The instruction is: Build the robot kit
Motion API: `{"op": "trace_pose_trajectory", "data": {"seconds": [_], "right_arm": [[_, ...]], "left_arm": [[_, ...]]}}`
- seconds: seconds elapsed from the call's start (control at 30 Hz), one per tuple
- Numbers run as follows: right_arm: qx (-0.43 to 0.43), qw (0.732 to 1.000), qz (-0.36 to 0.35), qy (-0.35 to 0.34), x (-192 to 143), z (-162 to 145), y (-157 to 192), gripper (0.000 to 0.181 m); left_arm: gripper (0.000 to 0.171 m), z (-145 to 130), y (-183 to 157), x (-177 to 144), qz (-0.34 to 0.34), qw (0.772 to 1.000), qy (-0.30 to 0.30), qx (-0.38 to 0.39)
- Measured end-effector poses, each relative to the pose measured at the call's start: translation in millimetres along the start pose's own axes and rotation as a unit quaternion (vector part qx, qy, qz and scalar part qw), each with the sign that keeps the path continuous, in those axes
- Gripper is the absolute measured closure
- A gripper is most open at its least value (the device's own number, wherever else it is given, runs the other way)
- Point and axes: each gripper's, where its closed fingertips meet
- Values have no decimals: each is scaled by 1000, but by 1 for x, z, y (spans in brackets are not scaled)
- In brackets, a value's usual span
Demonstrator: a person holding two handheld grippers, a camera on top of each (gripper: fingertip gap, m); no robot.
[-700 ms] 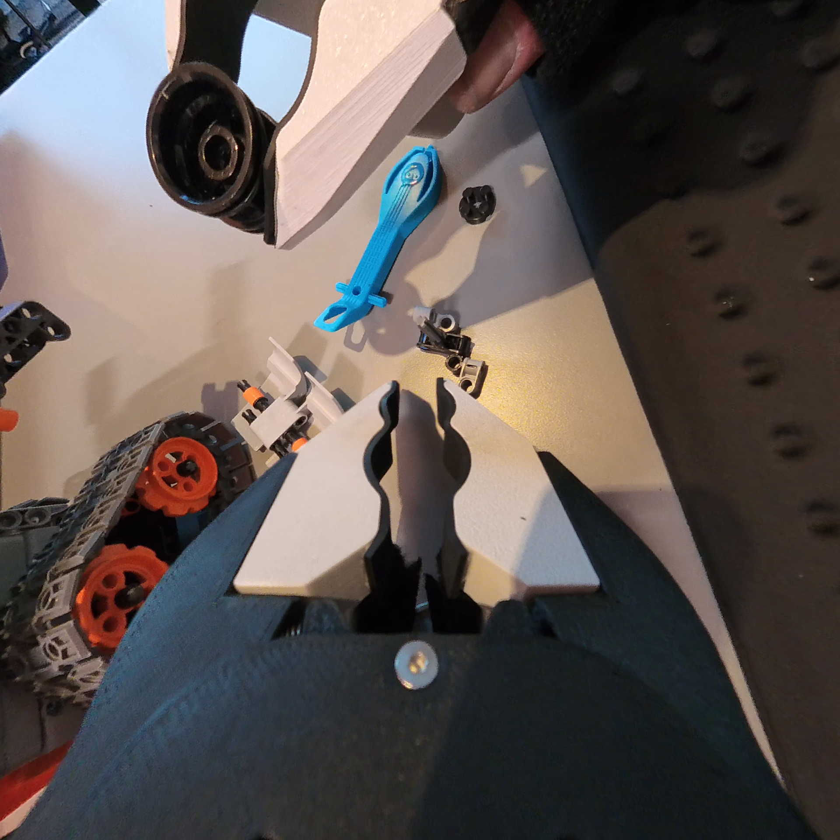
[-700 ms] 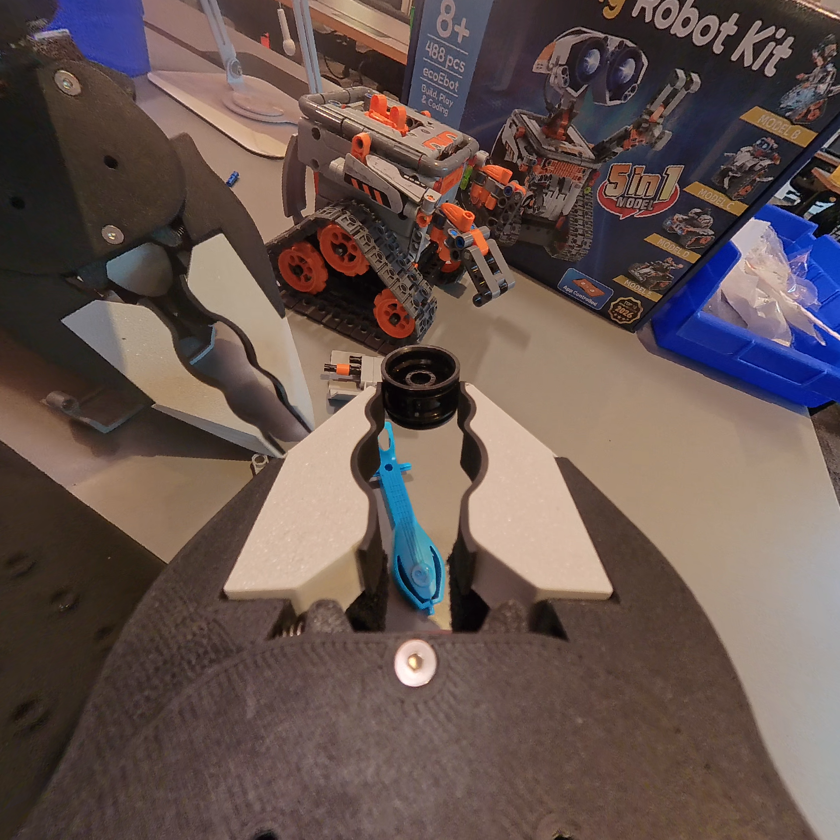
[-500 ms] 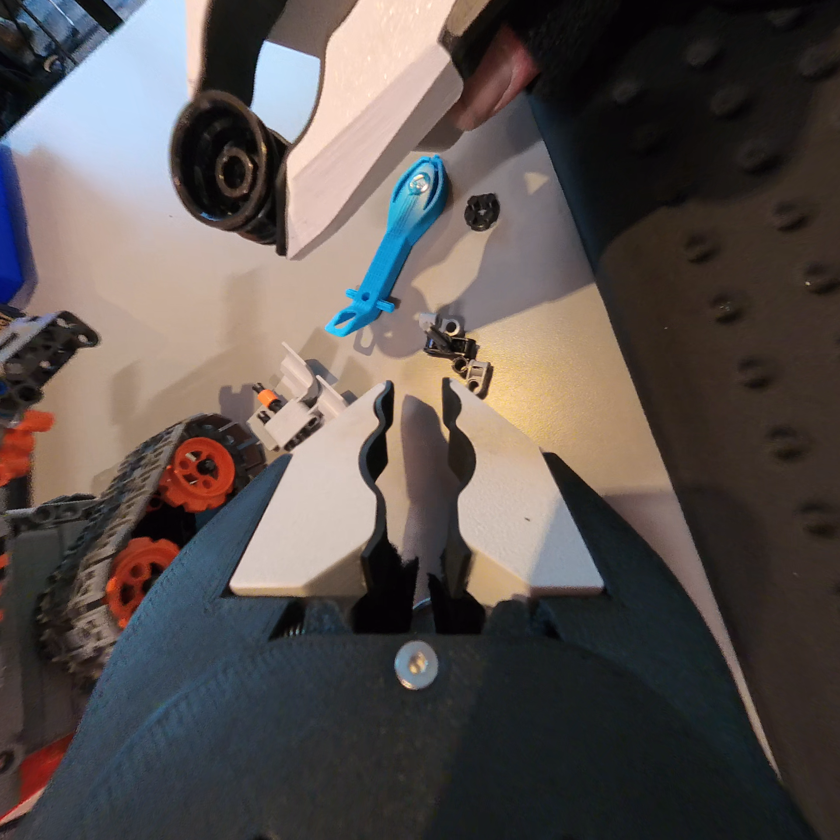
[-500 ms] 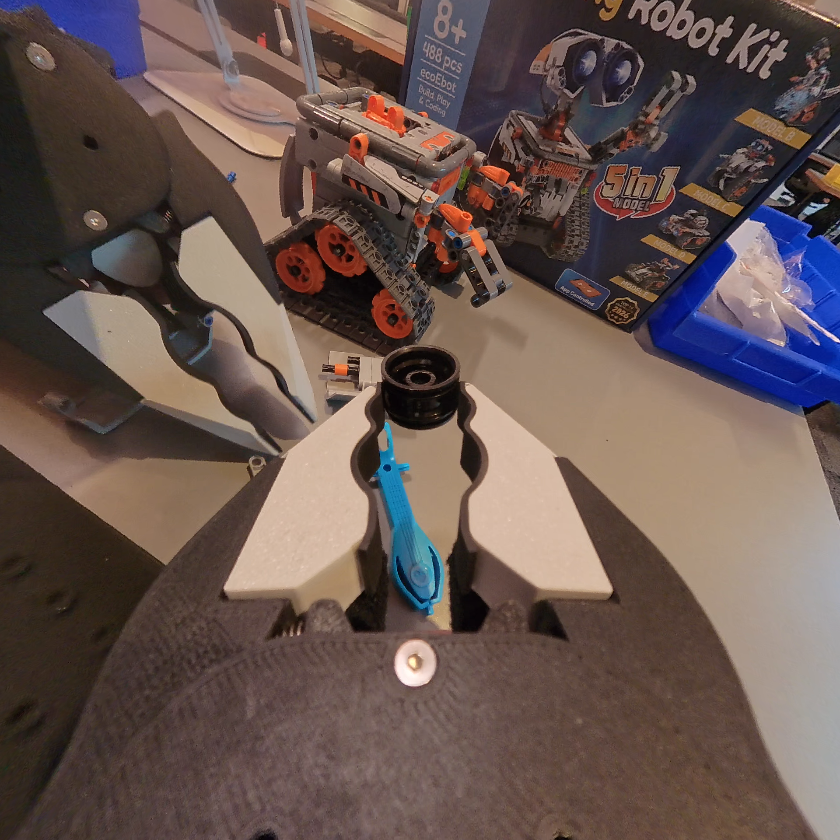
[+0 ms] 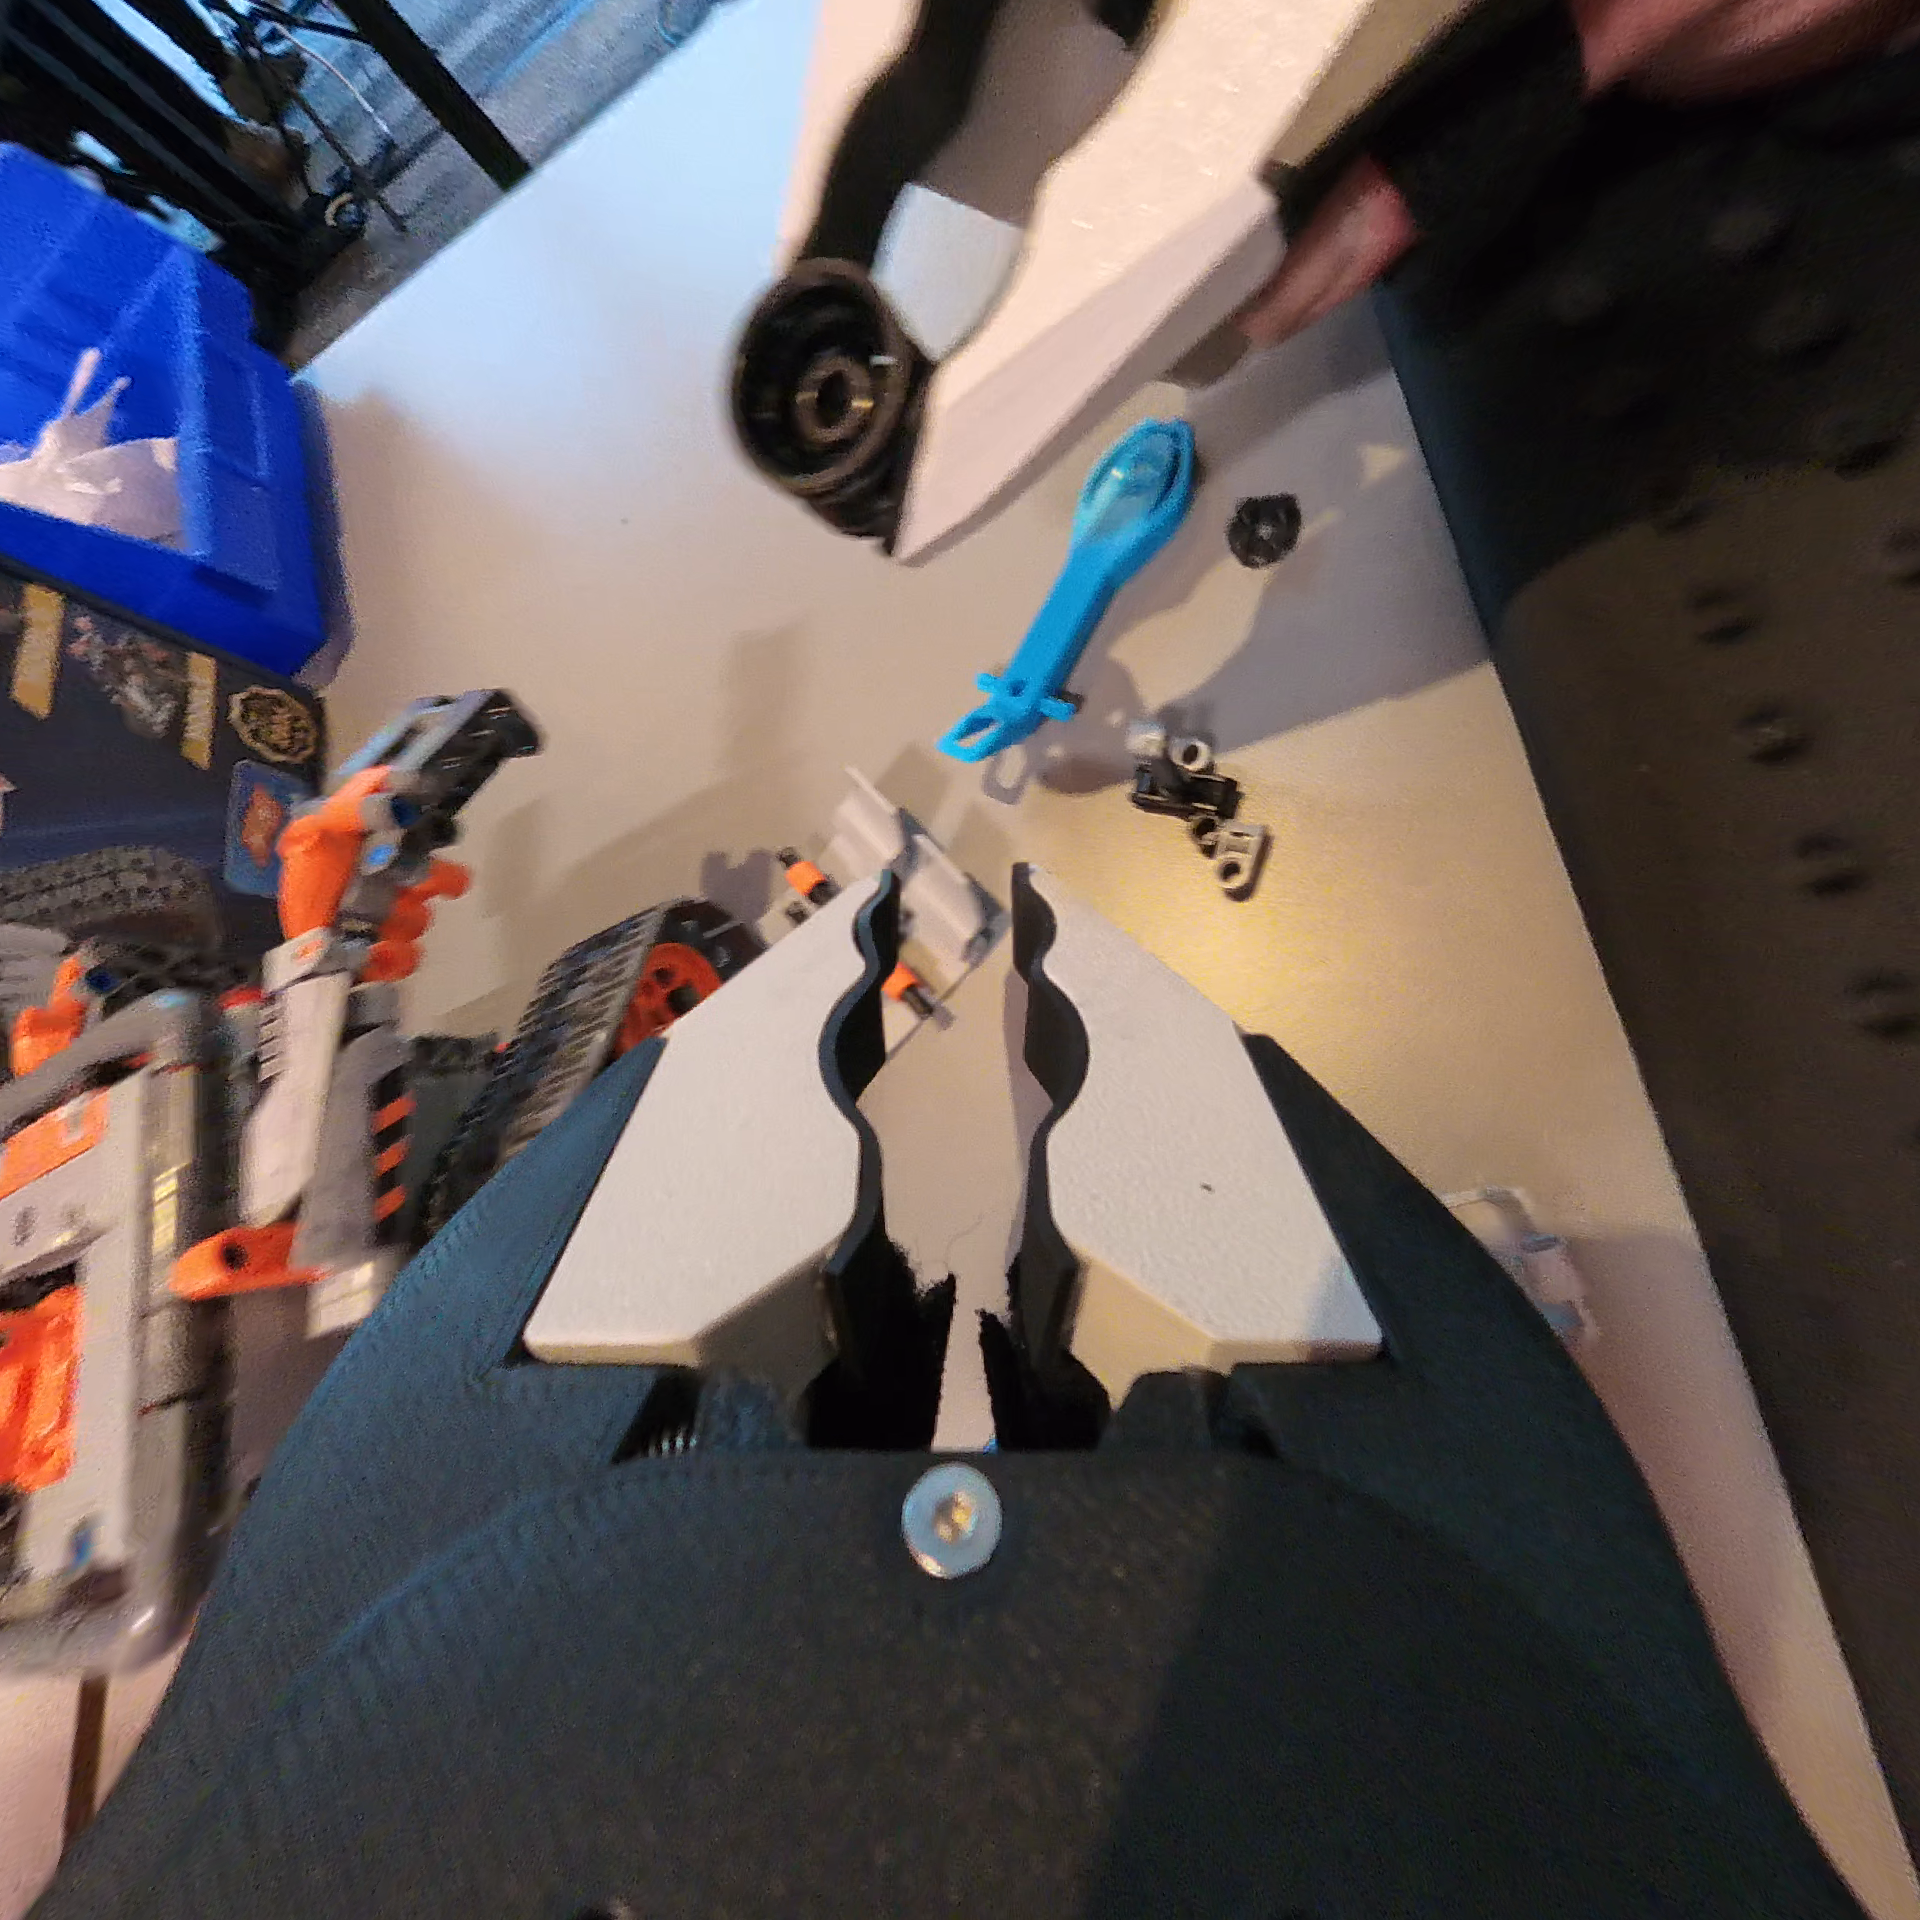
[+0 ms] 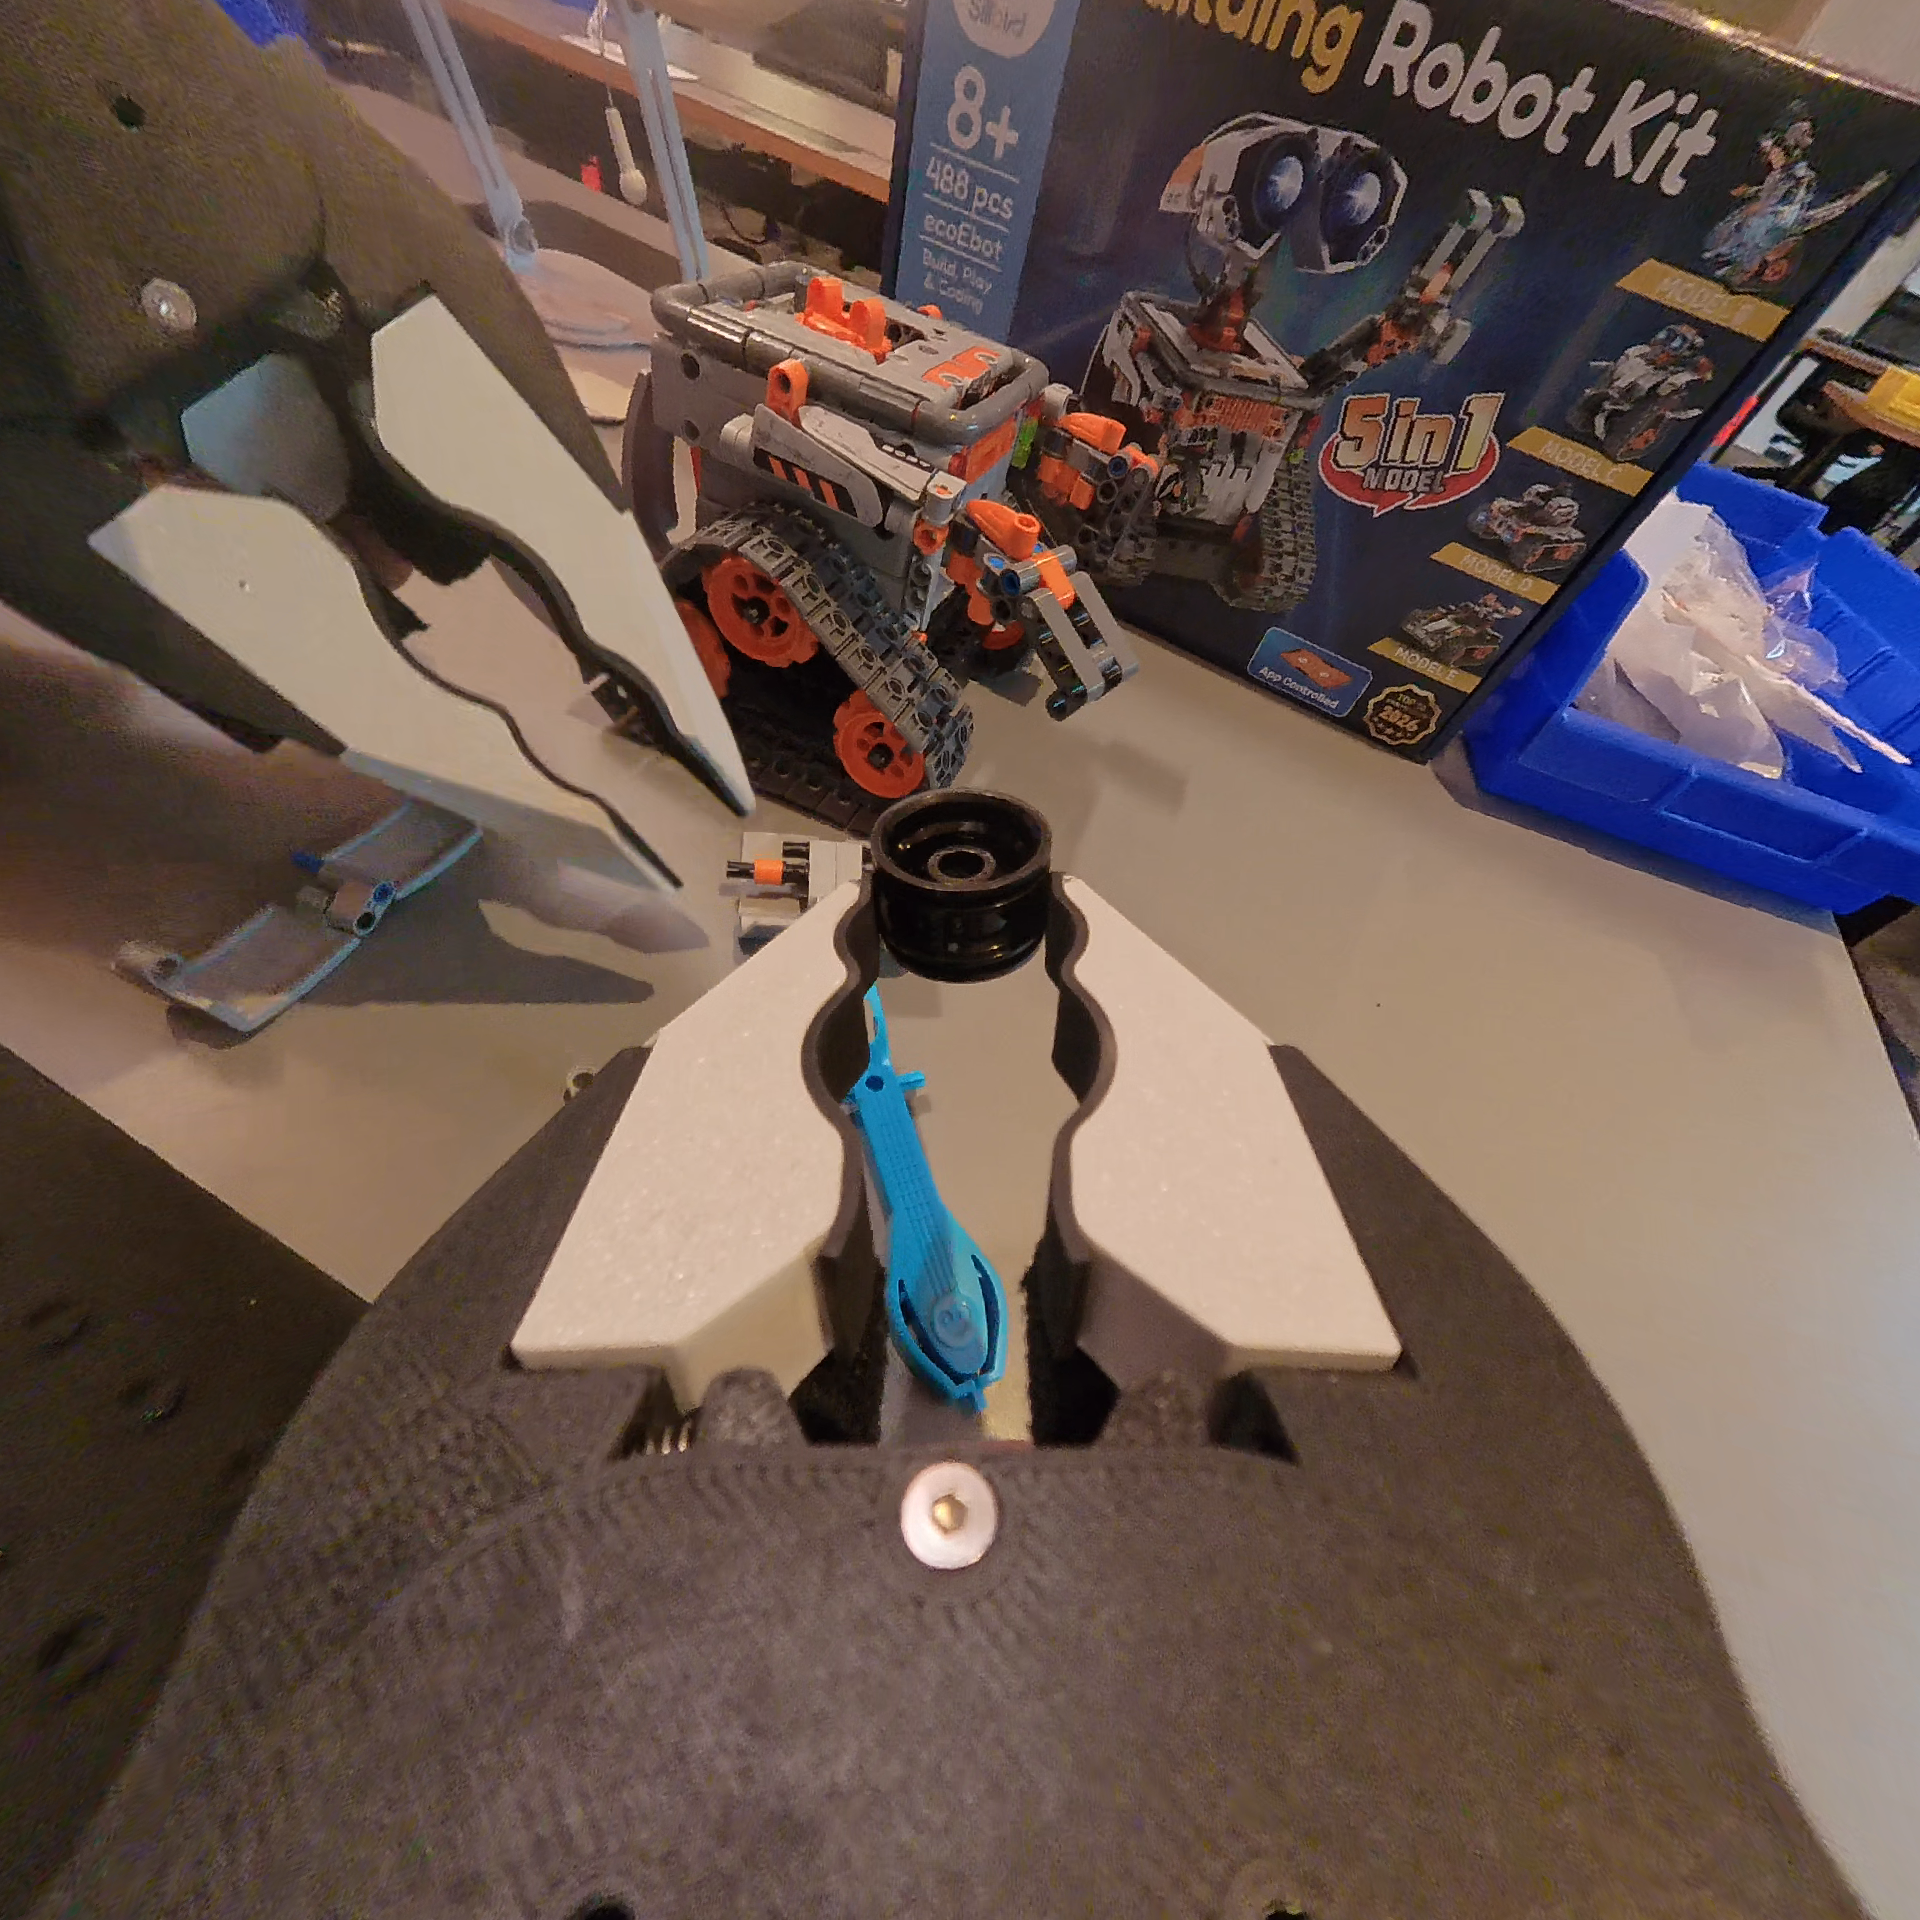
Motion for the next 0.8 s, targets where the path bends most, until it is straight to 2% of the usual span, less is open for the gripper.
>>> {"op": "trace_pose_trajectory", "data": {"seconds": [0.27, 0.57, 0.8], "right_arm": [[5, 1000, 0, -4, -1, 1, -1, 152], [-4, 1000, 16, 13, 4, -4, 5, 152], [-36, 998, 44, 16, 4, -4, 19, 152]], "left_arm": [[156, -1, 22, -16, 23, 999, -11, -19], [156, 2, 14, -12, 13, 1000, -14, -10], [154, 20, 10, -16, -13, 998, -51, -16]]}}
Point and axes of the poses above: each gripper's, where its closed fingertips meet, x out along the fingers, z out of its top, y = z × x across the jaws, and after that the axes turned 8 degrees about y, right-handed
